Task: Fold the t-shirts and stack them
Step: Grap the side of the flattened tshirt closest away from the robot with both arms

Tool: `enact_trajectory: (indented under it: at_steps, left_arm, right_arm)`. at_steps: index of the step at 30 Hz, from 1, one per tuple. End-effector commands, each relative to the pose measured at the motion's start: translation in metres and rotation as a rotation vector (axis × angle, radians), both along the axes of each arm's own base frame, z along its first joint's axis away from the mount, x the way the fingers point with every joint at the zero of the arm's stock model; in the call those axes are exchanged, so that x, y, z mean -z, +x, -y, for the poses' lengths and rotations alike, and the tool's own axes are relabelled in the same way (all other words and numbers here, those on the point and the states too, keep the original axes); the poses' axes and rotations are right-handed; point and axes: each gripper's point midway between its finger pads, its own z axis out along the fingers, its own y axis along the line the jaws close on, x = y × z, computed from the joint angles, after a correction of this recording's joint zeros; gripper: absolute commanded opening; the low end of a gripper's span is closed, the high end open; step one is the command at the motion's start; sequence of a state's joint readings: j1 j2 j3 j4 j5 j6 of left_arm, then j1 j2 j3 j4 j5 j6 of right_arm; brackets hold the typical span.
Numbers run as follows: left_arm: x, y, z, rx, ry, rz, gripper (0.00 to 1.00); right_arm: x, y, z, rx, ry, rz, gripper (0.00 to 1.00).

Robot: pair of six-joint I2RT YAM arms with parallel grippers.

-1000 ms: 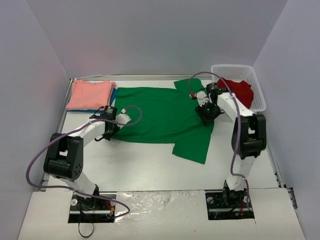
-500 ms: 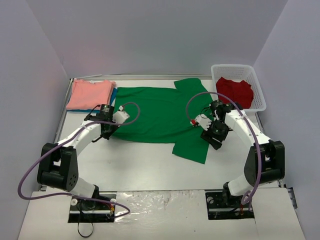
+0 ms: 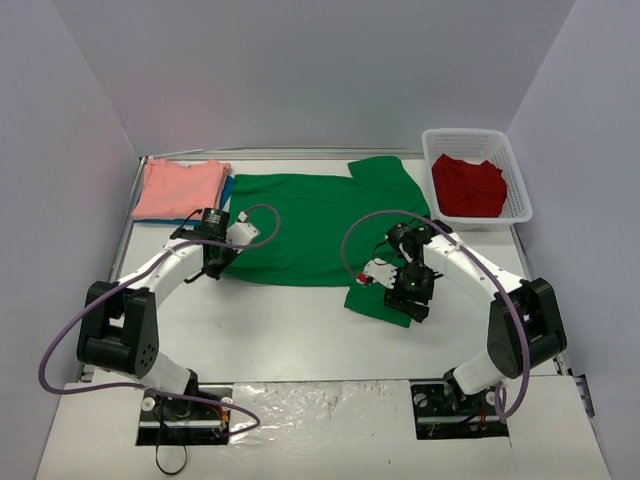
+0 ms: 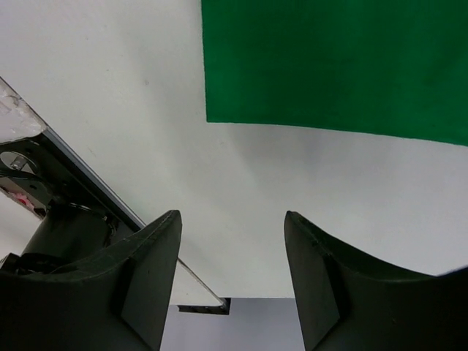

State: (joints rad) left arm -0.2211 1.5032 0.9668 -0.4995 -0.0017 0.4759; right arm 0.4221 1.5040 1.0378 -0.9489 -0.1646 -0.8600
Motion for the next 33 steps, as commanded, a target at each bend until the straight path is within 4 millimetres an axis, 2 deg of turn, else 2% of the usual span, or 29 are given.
enact_trajectory:
  at_steps: [1, 7, 12, 21, 33]
  left_arm:
    - [-0.005, 0.004, -0.004, -0.029, 0.015, 0.009, 0.02]
    - [-0.002, 0.003, -0.005, -0.031, 0.018, 0.000, 0.02]
    - [0.001, 0.001, -0.005, -0.031, 0.017, -0.005, 0.02]
    - [0.004, -0.002, -0.004, -0.027, 0.009, -0.007, 0.02]
    - [0.006, -0.004, -0.001, -0.017, -0.008, -0.005, 0.02]
  right_arm:
    - [0.007, -0.018, 0.002, -0.017, -0.050, -0.069, 0.54]
    - [0.024, -0.023, -0.002, -0.038, -0.092, -0.081, 0.54]
    - [0.037, -0.021, -0.008, -0.041, -0.119, -0.078, 0.54]
    - [0.049, -0.010, -0.018, -0.028, -0.140, -0.051, 0.54]
    - [0.063, -0.001, -0.017, 0.003, -0.183, -0.036, 0.53]
